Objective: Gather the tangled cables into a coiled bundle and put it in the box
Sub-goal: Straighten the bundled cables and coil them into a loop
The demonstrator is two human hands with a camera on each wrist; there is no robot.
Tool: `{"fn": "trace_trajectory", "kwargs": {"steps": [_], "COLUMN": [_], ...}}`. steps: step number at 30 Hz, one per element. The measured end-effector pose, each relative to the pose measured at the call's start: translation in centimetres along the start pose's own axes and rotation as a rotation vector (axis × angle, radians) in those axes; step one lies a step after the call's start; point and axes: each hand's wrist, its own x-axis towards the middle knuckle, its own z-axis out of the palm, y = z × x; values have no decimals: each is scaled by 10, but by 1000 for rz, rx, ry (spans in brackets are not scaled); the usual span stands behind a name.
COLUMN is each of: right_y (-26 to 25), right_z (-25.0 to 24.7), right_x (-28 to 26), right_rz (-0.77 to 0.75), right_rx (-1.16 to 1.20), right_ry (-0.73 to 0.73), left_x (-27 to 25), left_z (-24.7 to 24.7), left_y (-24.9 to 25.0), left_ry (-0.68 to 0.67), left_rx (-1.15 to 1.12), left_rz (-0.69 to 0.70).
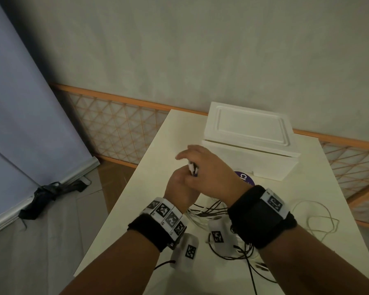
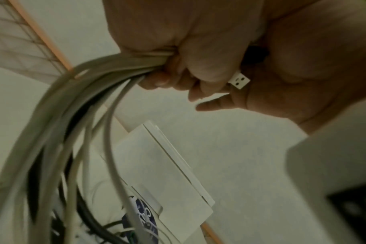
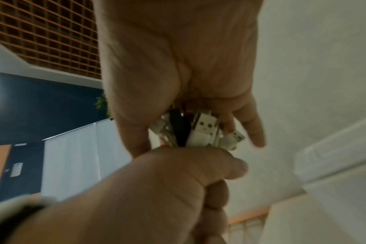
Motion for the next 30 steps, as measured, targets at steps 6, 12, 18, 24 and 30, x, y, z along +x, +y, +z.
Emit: {"fn": "trace_trajectory", "kwargs": {"steps": [6,12,18,24,30], "right_y": [31,35,34,25,1], "right_z": [-1,0,6,9,3], "right_x": [-8,-7,-3,2,4], "right_rz": [95,66,4,-171,-75], "right_rx": [559,636,553,-136,-406], "right_ry": [134,60,125,189,120], "left_x": [11,16,17,27,31], "left_z": [3,5,3,3,5], "left_y": [-8,-19,-23,-31,-39], "left_ry": [20,21,12,1,32], "left_rx": [127,83,1,50,57], "left_rz": [38,-1,-27,-16,-14]}}
